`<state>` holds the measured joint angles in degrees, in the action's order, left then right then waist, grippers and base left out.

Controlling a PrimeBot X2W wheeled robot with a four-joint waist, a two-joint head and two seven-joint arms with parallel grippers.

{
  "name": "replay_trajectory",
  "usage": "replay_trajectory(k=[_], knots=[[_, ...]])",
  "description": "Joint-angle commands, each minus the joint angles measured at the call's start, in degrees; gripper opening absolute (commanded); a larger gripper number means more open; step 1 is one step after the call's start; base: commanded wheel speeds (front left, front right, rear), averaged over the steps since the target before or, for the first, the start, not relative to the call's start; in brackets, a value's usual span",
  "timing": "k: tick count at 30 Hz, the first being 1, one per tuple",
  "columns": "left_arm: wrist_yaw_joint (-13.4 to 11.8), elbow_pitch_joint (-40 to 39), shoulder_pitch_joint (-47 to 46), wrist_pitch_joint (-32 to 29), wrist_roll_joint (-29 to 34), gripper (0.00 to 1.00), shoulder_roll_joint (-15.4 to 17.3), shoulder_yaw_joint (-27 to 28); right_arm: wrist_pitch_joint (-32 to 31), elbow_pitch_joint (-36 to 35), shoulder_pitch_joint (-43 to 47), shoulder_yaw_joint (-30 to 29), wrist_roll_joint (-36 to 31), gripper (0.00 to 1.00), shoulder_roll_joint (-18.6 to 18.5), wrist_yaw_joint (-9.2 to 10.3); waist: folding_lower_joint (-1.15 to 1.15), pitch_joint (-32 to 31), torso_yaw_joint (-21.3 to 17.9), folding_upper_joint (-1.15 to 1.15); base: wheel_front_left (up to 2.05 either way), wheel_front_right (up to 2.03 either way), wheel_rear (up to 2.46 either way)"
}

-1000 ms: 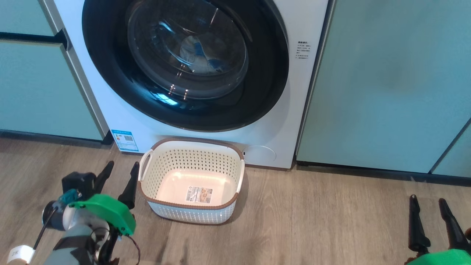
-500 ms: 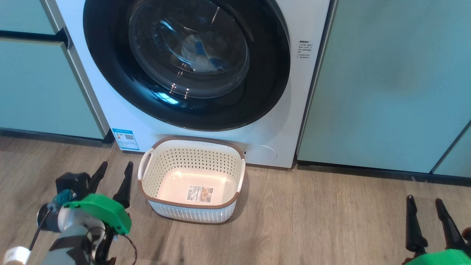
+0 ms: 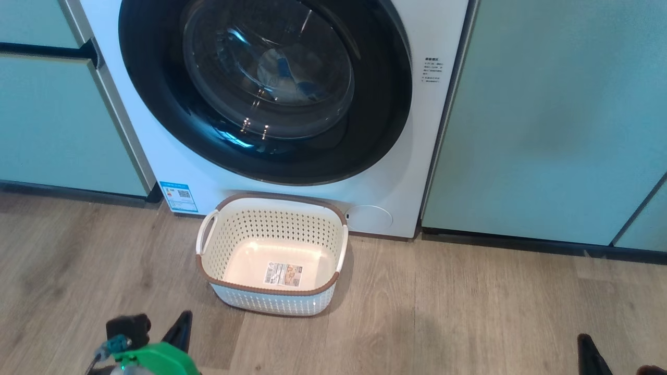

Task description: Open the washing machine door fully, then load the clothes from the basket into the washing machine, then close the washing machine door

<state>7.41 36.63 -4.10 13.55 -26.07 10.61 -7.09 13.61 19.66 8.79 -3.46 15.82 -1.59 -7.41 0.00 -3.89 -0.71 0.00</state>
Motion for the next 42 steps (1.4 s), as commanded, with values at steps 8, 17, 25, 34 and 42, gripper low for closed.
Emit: replay_trajectory(k=[8,17,25,34,42], knots=[[0.02,-3.49,-3.35,-1.47,-5.27,0.0,0.38,1.92,-1.57,-2.23,-3.28,-0.48,6.13,0.0,-0.19,-0.01,0.0,0.29,0.05,0.0,0.0,0.0,0.0],[0.02,-5.07,-3.23,-2.96,-10.24,0.0,-0.28,2.85,-3.07,-2.53,-4.22,-0.68,11.86,0.0,-0.28,-0.01,0.0,0.6,0.11,0.0,0.0,0.0,0.0],[0.03,-6.28,-3.14,-4.14,-14.1,0.0,-0.79,3.59,-4.25,-2.74,-4.97,-0.84,16.32,0.0,-0.35,-0.02,0.0,0.84,0.15,0.0,0.0,0.0,0.0],[0.03,-7.84,-3.04,-5.65,-19.06,0.0,-1.46,4.55,-5.76,-3.02,-5.92,-1.05,22.05,0.0,-0.44,-0.02,0.0,1.15,0.2,0.0,0.0,0.0,0.0],[0.04,-9.22,-2.95,-7.0,-23.45,0.0,-2.04,5.4,-7.1,-3.26,-6.77,-1.24,27.12,0.0,-0.52,-0.03,0.0,1.42,0.25,0.0,0.0,0.0,0.0]])
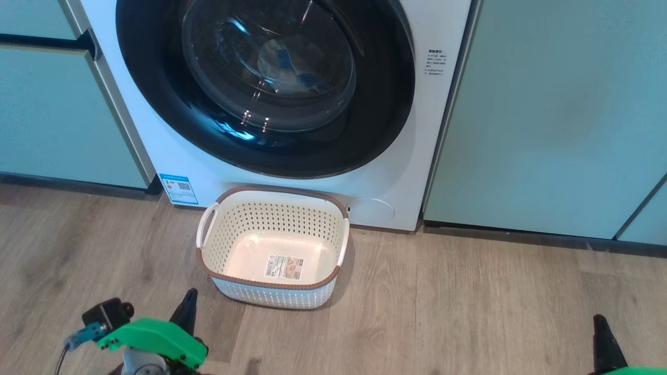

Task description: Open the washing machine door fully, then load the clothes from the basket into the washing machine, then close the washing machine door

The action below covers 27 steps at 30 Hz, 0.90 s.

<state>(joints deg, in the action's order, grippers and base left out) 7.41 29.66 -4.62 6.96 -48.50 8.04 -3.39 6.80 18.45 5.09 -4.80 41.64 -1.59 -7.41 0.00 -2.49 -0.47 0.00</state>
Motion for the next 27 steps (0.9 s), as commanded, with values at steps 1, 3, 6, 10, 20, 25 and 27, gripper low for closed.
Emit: replay_trajectory(k=[1,3,6,10,20,25,27], knots=[[0.04,-2.42,-2.42,-0.58,-1.57,0.0,0.46,1.8,-0.46,-2.09,-3.18,0.07,1.93,0.0,-0.53,-0.03,0.0,0.05,0.01,0.0,0.0,0.0,0.0],[0.04,-2.76,-2.4,-0.92,-2.67,0.0,0.31,2.02,-0.79,-2.15,-3.39,0.03,3.2,0.0,-0.55,-0.03,0.0,0.12,0.02,0.0,0.0,0.0,0.0],[0.04,-3.28,-2.36,-1.42,-4.32,0.0,0.09,2.34,-1.3,-2.24,-3.71,-0.04,5.11,0.0,-0.58,-0.03,0.0,0.22,0.04,0.0,0.0,0.0,0.0],[0.04,-3.97,-2.32,-2.1,-6.53,0.0,-0.21,2.77,-1.97,-2.36,-4.13,-0.14,7.66,0.0,-0.62,-0.04,0.0,0.36,0.06,0.0,0.0,0.0,0.0],[0.05,-5.7,-2.21,-3.79,-12.03,0.0,-0.94,3.84,-3.65,-2.67,-5.2,-0.37,14.02,0.0,-0.72,-0.04,0.0,0.7,0.12,0.0,0.0,0.0,0.0],[0.05,-6.4,-2.16,-4.47,-14.24,0.0,-1.24,4.26,-4.32,-2.79,-5.62,-0.47,16.57,0.0,-0.76,-0.04,0.0,0.84,0.15,0.0,0.0,0.0,0.0],[0.05,-6.91,-2.13,-4.97,-15.89,0.0,-1.46,4.58,-4.83,-2.88,-5.94,-0.54,18.48,0.0,-0.79,-0.05,0.0,0.94,0.17,0.0,0.0,0.0,0.0]])
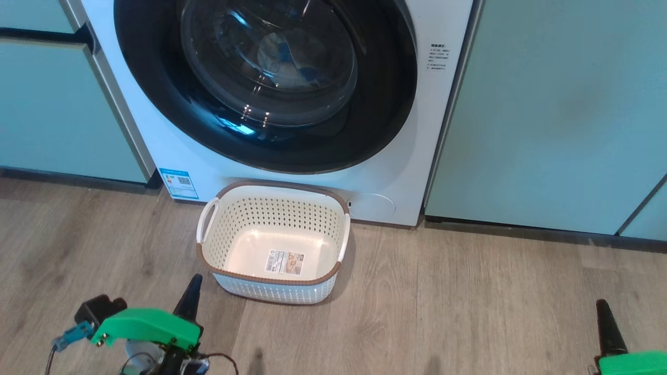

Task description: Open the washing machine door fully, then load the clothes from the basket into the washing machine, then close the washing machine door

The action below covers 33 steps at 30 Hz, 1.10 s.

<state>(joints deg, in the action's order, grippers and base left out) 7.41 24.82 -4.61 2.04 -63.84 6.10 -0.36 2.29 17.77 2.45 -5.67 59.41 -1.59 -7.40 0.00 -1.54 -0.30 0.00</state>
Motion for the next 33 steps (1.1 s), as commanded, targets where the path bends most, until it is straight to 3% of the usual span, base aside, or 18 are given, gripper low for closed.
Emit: replay_trajectory(k=[1,33], knots=[[0.05,-2.25,-2.13,-0.22,-1.11,0.0,0.4,1.65,-0.49,-2.23,-3.4,0.32,1.35,0.0,-0.8,-0.06,0.0,0.03,0.0,0.0,0.0,0.0,0.0],[0.07,-7.78,-1.77,-5.61,-18.73,0.0,-1.95,5.05,-5.86,-3.21,-6.79,-0.43,21.7,0.0,-1.12,-0.08,0.0,1.12,0.2,0.0,0.0,0.0,0.0]])
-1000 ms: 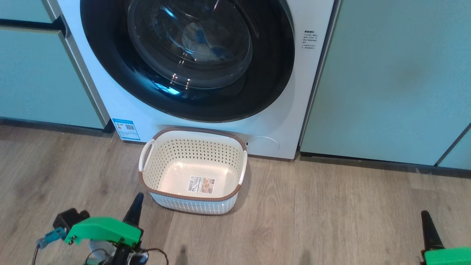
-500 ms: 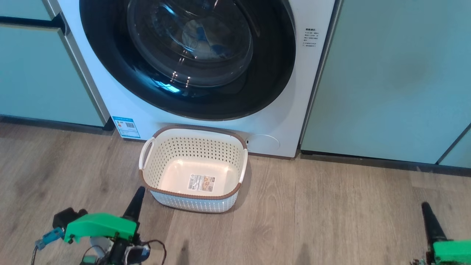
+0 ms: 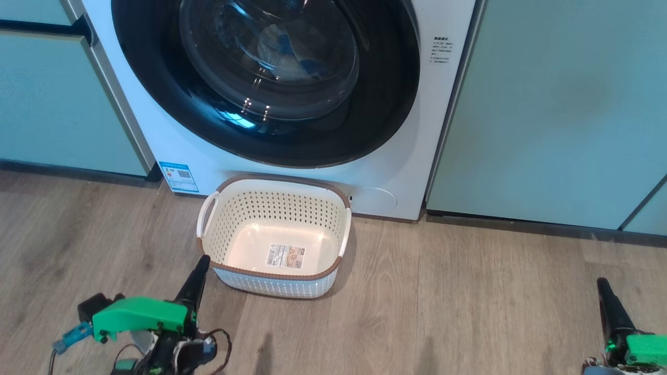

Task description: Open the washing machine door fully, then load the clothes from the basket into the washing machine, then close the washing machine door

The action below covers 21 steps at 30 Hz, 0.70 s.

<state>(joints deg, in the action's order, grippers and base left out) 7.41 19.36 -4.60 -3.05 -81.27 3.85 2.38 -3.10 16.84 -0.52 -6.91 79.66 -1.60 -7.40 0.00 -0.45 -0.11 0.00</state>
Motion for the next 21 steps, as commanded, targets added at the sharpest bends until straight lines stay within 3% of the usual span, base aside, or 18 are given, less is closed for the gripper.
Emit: replay_trajectory(k=[1,21], knots=[[0.07,-2.5,-1.78,-0.69,-1.85,0.0,0.23,2.42,-0.63,-2.31,-3.93,0.77,2.09,0.0,-1.12,-0.08,0.0,0.07,0.01,0.0,0.0,0.0,0.0],[0.08,-5.33,-1.59,-3.45,-10.88,0.0,-0.97,4.16,-3.38,-2.81,-5.66,0.39,12.51,0.0,-1.28,-0.09,0.0,0.63,0.11,0.0,0.0,0.0,0.0]])
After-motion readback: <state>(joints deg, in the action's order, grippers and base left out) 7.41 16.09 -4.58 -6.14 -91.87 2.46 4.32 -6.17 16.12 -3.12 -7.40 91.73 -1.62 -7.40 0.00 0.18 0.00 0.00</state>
